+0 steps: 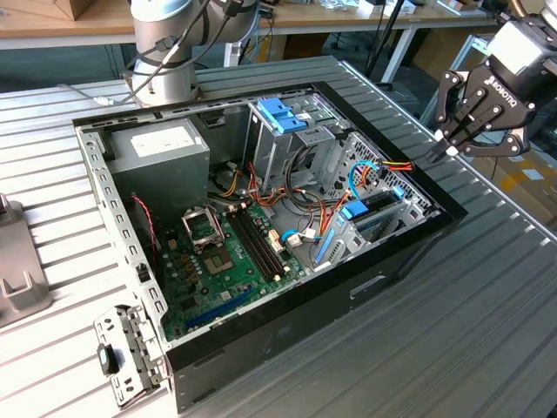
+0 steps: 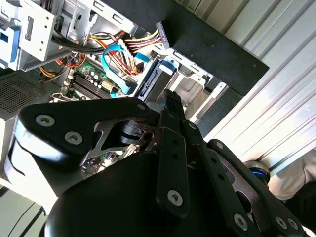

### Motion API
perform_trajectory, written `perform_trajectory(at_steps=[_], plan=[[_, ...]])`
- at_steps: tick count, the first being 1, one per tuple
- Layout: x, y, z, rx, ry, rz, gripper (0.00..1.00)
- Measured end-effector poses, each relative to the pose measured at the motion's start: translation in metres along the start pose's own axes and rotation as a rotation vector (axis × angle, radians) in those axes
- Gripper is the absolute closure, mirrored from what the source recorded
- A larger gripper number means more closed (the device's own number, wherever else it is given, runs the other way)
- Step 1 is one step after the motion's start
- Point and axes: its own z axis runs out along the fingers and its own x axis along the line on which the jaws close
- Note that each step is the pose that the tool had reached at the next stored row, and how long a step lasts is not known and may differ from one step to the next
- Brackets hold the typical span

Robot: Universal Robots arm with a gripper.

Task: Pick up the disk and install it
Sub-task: 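Insert the disk into the insertion slot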

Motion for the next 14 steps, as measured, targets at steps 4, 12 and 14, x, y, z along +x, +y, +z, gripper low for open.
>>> perform_trajectory(at_steps=[4,12,14], plan=[[0.0001,-0.0053,0.0003,-0.0018,0.0000,0.000,0.89],[0.0007,-0.0125,0.0036,-0.0064,0.0000,0.001,0.89],[0.0009,-0.0138,0.0049,-0.0075,0.0000,0.001,0.89]])
